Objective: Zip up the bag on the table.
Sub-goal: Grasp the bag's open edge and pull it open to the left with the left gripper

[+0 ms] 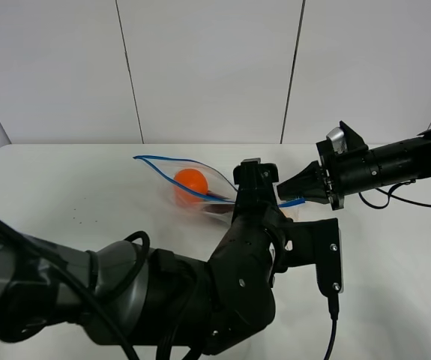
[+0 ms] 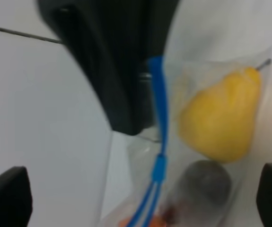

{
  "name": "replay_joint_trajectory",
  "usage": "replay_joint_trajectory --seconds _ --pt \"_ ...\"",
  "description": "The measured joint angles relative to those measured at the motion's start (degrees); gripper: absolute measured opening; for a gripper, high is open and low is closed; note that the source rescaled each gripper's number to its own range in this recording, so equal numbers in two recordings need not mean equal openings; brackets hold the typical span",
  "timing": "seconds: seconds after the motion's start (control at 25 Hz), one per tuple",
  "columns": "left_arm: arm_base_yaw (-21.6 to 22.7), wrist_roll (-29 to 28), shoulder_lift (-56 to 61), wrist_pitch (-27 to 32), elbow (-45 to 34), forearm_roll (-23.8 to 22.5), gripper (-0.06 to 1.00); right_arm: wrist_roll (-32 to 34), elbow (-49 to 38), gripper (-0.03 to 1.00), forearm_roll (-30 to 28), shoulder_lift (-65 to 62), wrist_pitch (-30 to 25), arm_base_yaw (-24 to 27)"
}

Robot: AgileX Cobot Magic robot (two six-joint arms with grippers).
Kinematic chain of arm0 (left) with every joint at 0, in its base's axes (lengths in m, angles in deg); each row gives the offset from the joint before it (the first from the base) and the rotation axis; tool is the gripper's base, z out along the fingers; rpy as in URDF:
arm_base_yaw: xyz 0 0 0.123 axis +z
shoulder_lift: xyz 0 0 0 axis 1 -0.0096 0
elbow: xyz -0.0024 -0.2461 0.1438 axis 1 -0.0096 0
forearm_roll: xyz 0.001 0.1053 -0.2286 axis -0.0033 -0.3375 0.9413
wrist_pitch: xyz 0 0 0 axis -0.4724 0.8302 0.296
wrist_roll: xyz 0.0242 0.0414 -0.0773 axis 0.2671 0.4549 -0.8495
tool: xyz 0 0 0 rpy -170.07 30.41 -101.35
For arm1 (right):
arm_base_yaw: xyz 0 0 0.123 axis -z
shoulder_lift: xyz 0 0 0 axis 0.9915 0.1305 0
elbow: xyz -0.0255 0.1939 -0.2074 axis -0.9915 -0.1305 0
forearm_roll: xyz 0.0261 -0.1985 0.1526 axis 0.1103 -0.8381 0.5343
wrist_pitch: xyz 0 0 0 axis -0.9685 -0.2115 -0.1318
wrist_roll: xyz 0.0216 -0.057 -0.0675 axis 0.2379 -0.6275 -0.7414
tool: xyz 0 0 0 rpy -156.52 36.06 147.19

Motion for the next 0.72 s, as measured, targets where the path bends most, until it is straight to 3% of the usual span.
replay_joint_trajectory --seconds 0.24,0.52,0.72 --pt "0.3 1.3 -1.4 -0.7 0.5 0.0 0.92 0.0 0.0 0.00 0.0 0.0 0.0 0.0" --pt "0.5 1.7 -1.4 -0.9 1.1 -0.1 0.66 0.0 0.0 0.00 0.0 0.0 0.0 0.0" --pt "1.1 1.9 -1.4 -1.6 1.1 -0.1 0.55 0.0 0.0 0.00 0.0 0.0 0.0 0.0"
